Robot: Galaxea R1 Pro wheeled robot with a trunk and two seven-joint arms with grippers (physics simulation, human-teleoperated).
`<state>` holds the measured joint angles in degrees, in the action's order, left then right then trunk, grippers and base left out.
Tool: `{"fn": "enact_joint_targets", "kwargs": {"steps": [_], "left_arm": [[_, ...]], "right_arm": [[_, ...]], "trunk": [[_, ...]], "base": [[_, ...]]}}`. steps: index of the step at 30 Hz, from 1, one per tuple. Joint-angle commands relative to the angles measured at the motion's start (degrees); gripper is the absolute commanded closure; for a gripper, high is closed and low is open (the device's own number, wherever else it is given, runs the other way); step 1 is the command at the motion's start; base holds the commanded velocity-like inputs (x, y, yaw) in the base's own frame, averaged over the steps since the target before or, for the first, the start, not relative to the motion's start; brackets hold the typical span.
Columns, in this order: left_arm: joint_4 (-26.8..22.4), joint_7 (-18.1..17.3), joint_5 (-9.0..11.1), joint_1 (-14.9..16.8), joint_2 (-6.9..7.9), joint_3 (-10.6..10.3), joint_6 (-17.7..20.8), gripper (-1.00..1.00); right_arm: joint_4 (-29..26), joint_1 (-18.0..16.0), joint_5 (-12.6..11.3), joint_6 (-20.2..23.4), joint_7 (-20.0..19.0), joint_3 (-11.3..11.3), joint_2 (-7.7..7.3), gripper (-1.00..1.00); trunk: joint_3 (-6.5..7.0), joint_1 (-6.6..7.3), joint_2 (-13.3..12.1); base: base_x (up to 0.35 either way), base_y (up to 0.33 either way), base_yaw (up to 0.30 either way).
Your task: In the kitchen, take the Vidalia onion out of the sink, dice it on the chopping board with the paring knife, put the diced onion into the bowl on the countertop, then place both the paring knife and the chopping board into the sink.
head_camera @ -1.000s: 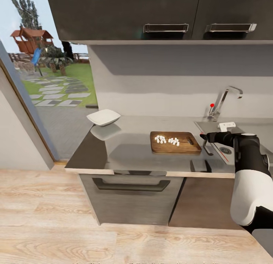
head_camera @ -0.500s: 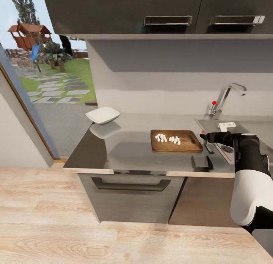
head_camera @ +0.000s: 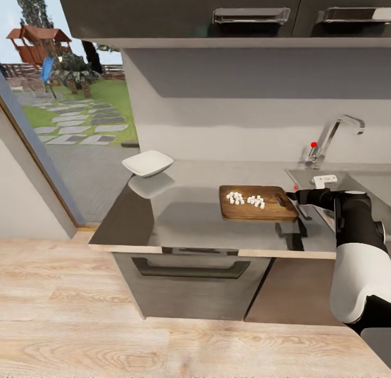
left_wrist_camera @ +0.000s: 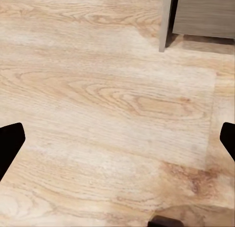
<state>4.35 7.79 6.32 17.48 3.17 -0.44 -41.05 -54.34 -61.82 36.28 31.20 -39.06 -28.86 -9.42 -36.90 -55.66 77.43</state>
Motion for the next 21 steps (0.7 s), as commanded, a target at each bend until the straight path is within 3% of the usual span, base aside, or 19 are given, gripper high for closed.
{"fn": "enact_joint_targets", "kwargs": {"steps": [1,21], "left_arm": [[0.2,-0.1,0.4,0.1,-0.01,-0.1,-0.3,-1.00],[0.2,-0.1,0.4,0.1,-0.01,-0.1,-0.3,-1.00]], "right_arm": [[-0.1,-0.1,0.5,0.1,-0.6,-0.1,0.02,-1.00],[-0.1,-0.1,0.5,0.1,-0.5,-0.2,0.00,-1.00]], "trunk": [[-0.15,0.00,0.0],[-1.47,0.00,0.0]], "base": [[0.000,0.000,0.000],[0.034,-0.004,0.000]]}}
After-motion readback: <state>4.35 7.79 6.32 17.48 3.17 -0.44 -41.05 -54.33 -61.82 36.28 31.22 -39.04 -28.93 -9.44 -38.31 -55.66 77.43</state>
